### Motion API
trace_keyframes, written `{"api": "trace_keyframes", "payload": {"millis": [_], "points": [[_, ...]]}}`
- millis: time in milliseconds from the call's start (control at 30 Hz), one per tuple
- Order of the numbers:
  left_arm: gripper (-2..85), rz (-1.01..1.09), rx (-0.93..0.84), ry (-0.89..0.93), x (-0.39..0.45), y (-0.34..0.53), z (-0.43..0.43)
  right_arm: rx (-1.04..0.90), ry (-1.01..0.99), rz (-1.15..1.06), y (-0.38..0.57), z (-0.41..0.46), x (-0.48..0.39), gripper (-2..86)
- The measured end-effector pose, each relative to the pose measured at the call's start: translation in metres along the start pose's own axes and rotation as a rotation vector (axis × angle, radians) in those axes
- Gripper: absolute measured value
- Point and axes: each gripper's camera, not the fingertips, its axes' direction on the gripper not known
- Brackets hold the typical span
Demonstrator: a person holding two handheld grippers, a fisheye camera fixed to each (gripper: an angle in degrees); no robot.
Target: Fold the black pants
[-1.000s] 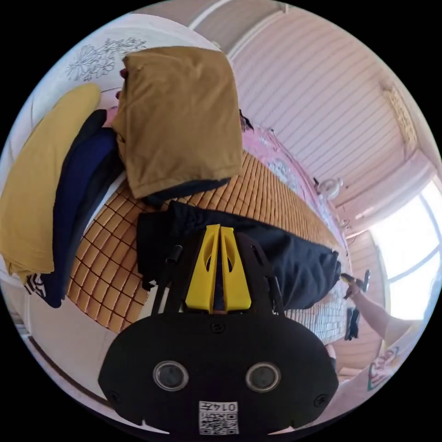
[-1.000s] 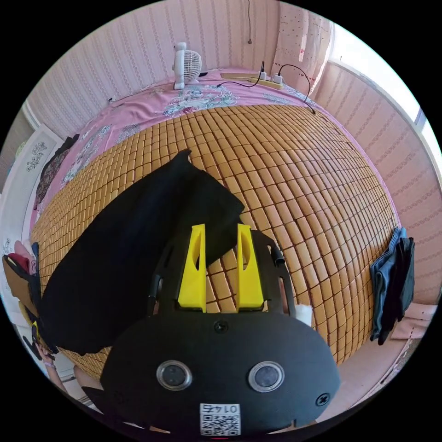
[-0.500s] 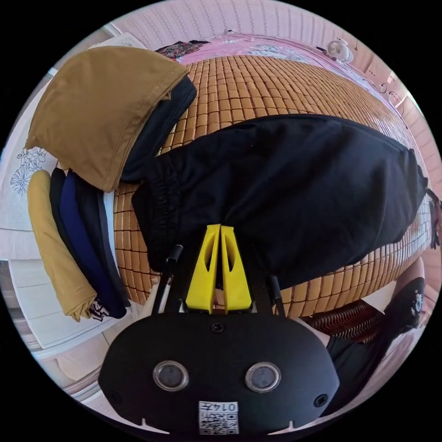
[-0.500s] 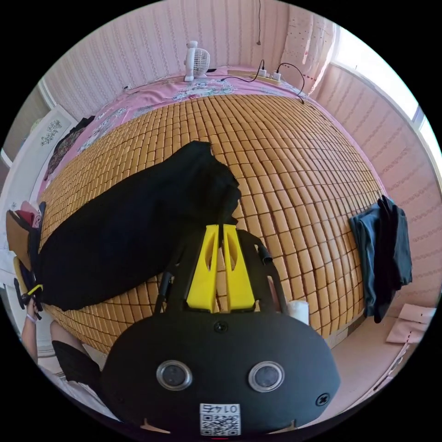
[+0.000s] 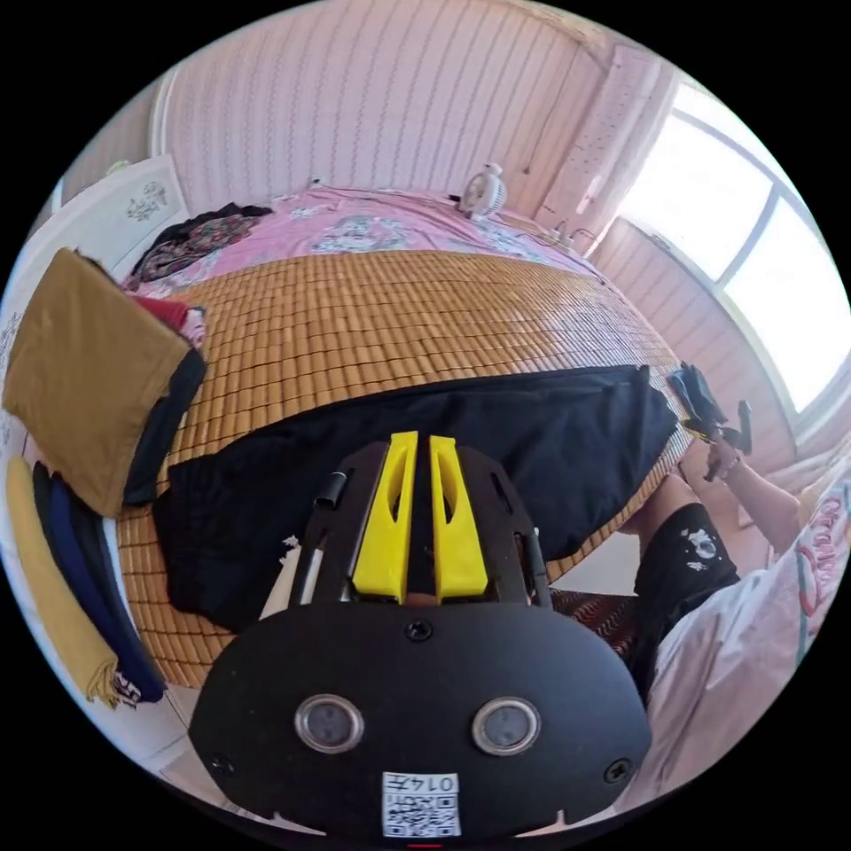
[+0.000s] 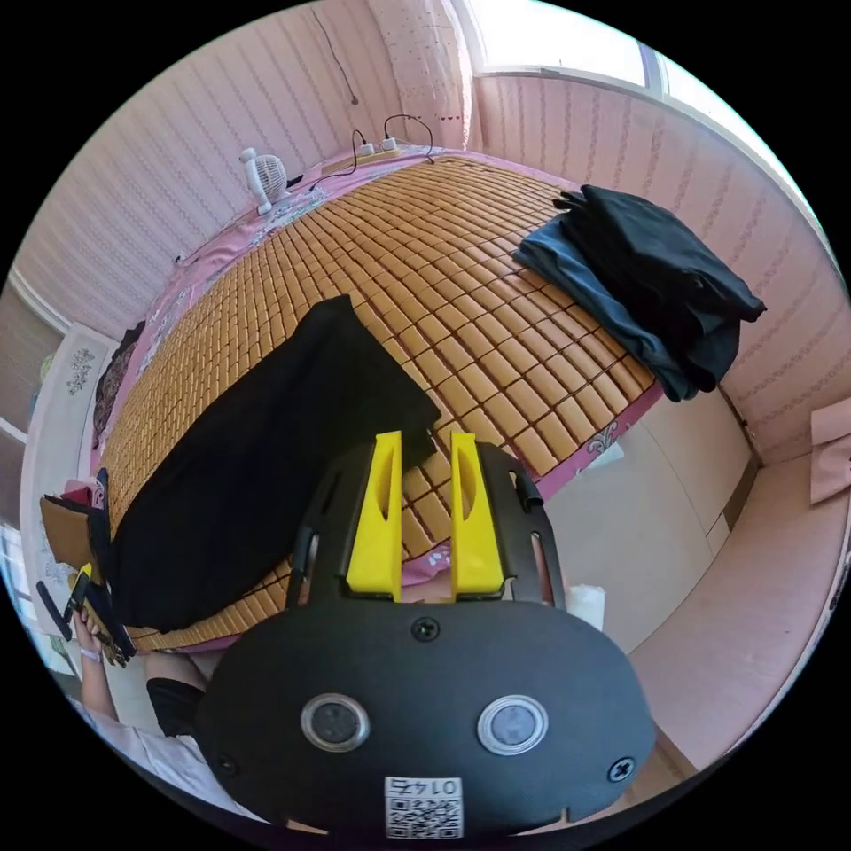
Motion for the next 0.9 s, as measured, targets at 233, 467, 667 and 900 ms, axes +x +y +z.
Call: {"api": "trace_keyframes", "payload": {"millis": [233,467,667,900], "points": [[8.7,0.207,-0.162,0.031,0.066,-0.085,0.095,0.045,-0.003,-0.079,0.001,-0.006,0.002,1.7],[2.8,0.265,-0.378,-0.123,0.099,-0.119,0.162,0.090,-0.104,-0.151,-0.001,-0.027,0.005,0.3],[-0.6,0.303,-0.292,-0.134,0.109,-0.132,0.127,0.214,-0.195,-0.101,0.006,-0.048,0.018,0.3],[-0.7,0.134,-0.080,-0.042,0.074,-0.142,0.077,0.118,-0.201,0.024,0.024,-0.012,0.045,0.3]]}}
